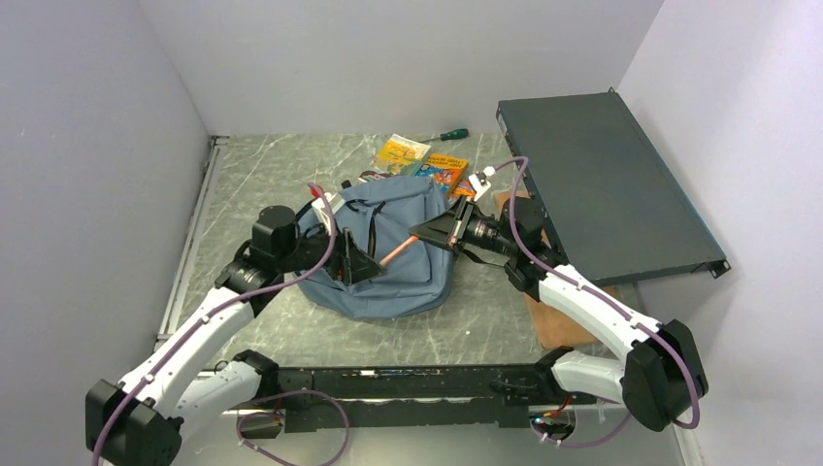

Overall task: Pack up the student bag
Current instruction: Pick up the stationery from the center of the board.

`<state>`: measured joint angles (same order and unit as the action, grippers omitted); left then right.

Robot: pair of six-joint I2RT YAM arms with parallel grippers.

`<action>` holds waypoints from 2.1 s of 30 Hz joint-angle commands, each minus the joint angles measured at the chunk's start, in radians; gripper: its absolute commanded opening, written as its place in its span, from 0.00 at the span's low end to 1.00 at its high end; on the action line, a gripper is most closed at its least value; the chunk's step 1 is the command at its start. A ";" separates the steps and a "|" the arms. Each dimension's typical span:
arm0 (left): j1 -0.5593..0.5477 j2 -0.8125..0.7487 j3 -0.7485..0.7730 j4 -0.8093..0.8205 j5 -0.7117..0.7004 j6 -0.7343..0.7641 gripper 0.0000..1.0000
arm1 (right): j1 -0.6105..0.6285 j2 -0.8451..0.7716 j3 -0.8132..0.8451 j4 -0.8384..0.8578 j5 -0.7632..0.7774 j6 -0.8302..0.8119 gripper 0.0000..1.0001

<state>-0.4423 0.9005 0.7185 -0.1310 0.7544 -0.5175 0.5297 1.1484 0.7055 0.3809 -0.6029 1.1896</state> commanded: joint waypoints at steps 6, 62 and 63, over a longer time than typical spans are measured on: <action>-0.068 0.028 0.053 0.027 0.005 0.041 0.39 | 0.018 0.006 0.042 0.050 0.000 -0.022 0.00; 0.008 0.482 0.439 -0.800 -0.581 0.547 0.00 | 0.127 -0.057 0.301 -0.462 0.282 -0.466 0.79; 0.008 0.496 0.443 -0.796 -0.579 0.541 0.00 | 0.127 -0.060 0.295 -0.459 0.281 -0.463 0.79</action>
<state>-0.4366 1.3632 1.1030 -0.8684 0.2111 -0.0246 0.6559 1.1213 1.0180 -0.1116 -0.3229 0.7269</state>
